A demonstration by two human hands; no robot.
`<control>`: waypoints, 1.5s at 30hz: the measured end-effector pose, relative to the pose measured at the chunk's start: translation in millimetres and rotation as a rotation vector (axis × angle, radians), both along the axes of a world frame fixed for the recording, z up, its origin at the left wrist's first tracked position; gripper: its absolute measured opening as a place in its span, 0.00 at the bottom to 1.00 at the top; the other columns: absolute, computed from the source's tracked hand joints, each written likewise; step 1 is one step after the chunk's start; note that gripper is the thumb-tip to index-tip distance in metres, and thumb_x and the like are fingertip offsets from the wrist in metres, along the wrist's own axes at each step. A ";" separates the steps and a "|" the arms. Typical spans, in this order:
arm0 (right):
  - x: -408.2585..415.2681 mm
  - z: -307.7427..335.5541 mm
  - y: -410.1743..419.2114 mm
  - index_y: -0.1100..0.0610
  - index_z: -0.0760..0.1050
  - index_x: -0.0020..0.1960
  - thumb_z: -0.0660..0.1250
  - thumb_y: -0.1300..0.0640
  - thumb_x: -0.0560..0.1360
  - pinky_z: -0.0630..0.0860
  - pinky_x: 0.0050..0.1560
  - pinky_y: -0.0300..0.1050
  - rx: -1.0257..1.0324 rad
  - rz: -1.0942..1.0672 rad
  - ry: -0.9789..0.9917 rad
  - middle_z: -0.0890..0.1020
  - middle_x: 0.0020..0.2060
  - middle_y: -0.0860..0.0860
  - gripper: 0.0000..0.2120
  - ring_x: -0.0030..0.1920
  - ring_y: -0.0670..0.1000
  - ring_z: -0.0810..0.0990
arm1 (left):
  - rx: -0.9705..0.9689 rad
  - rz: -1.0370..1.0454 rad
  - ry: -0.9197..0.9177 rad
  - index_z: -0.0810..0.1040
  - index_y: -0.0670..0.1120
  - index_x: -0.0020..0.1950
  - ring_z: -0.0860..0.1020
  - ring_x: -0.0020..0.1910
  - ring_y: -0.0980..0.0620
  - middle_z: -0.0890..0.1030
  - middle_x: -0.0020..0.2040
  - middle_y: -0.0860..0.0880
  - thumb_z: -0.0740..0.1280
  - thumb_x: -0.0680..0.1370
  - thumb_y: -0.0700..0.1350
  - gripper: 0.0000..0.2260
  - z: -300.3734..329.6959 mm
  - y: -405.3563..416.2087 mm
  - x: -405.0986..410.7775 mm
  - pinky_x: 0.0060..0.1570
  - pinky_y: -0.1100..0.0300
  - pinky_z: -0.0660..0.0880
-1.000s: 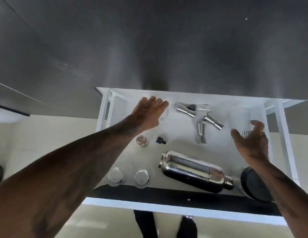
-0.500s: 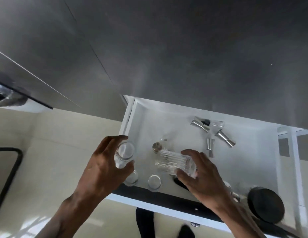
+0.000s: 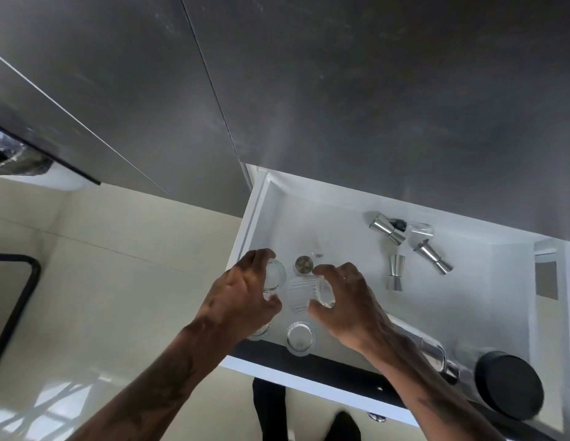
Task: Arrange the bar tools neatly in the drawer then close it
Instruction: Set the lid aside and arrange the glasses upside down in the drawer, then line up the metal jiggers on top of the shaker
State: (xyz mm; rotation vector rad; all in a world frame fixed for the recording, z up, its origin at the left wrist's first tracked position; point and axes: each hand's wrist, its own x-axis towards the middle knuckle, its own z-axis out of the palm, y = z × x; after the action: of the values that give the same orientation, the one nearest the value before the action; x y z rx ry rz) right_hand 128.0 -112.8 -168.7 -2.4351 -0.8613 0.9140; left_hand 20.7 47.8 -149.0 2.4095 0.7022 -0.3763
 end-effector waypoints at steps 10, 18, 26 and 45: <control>-26.0 -19.9 19.1 0.51 0.64 0.68 0.73 0.57 0.71 0.76 0.56 0.47 0.009 0.064 -0.095 0.69 0.66 0.54 0.29 0.63 0.53 0.69 | 0.011 -0.042 0.108 0.64 0.49 0.63 0.81 0.51 0.46 0.79 0.60 0.47 0.75 0.69 0.46 0.28 -34.2 -8.3 9.3 0.47 0.62 0.77; 0.7 -4.6 -46.3 0.45 0.63 0.71 0.65 0.51 0.73 0.68 0.67 0.49 0.095 -0.074 -0.063 0.70 0.66 0.48 0.27 0.65 0.49 0.68 | -0.011 -0.126 0.309 0.65 0.43 0.73 0.76 0.65 0.43 0.73 0.70 0.43 0.73 0.72 0.49 0.32 -23.4 4.3 17.4 0.62 0.55 0.74; 32.0 -26.3 -160.0 0.40 0.44 0.76 0.74 0.40 0.64 0.67 0.65 0.49 -0.428 0.146 0.019 0.62 0.72 0.47 0.51 0.67 0.52 0.66 | 0.140 -0.175 -0.015 0.71 0.47 0.70 0.73 0.65 0.48 0.74 0.67 0.47 0.69 0.75 0.49 0.24 5.9 -26.1 23.1 0.58 0.54 0.77; 49.0 -32.0 -141.6 0.50 0.71 0.66 0.57 0.37 0.76 0.72 0.61 0.51 -0.199 -0.022 -0.046 0.79 0.62 0.51 0.25 0.60 0.53 0.77 | 0.184 -0.369 -0.201 0.81 0.46 0.49 0.78 0.48 0.49 0.80 0.48 0.48 0.60 0.77 0.48 0.11 -16.0 -115.9 61.4 0.47 0.51 0.78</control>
State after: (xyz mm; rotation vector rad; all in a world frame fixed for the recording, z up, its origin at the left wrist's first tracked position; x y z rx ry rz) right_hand 177.0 -254.3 -200.7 -2.6382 -0.7914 0.9813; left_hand 82.1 -68.1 -165.0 2.7078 0.2082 -0.2171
